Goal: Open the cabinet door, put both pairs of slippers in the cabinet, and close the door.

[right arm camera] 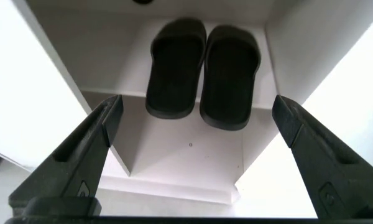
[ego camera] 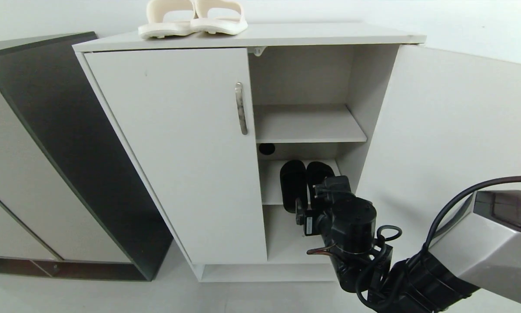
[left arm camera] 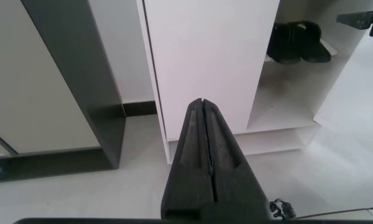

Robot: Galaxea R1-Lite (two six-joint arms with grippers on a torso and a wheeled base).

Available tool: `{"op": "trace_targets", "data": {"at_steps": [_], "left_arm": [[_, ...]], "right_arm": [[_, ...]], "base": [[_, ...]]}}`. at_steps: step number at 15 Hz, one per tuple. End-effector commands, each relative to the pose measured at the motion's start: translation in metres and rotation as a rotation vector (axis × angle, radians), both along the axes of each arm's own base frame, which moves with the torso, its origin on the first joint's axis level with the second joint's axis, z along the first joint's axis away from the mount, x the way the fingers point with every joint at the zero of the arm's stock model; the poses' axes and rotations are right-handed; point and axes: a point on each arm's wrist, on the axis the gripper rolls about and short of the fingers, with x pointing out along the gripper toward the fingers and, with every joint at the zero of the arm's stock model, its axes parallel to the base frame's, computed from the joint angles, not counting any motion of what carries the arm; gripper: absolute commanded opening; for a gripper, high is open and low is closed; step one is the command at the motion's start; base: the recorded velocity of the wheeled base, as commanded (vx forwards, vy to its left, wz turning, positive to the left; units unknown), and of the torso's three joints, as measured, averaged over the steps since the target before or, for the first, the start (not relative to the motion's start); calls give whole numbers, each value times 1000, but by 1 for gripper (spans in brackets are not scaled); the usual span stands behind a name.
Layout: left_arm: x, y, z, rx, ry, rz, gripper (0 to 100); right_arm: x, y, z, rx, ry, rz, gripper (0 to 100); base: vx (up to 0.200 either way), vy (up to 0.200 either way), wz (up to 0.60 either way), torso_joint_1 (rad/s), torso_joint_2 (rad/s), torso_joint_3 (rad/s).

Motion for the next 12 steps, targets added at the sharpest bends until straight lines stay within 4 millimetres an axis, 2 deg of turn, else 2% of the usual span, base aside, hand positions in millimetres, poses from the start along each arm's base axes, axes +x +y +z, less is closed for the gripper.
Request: {"op": "trace_targets", "data": {"at_steps": [1, 3, 7, 12], "left_arm": [[0, 0, 0, 0, 0, 0, 0], [0, 0, 0, 2, 0, 0, 0], [0, 0, 0, 3, 0, 0, 0], [0, 0, 0, 3, 0, 0, 0]], "right_arm": [[0, 0, -3, -6, 5, 2, 100], [0, 1, -5, -10, 9, 2, 100], [-2, -1, -5, -16, 16, 14, 100], [-10, -9, 4, -8, 14, 68, 100]], "base": [[0, 0, 0, 2, 7, 198], [0, 0, 0, 2, 2, 176], [0, 0, 0, 0, 0, 0], [0, 0, 0, 0, 0, 0]]}}
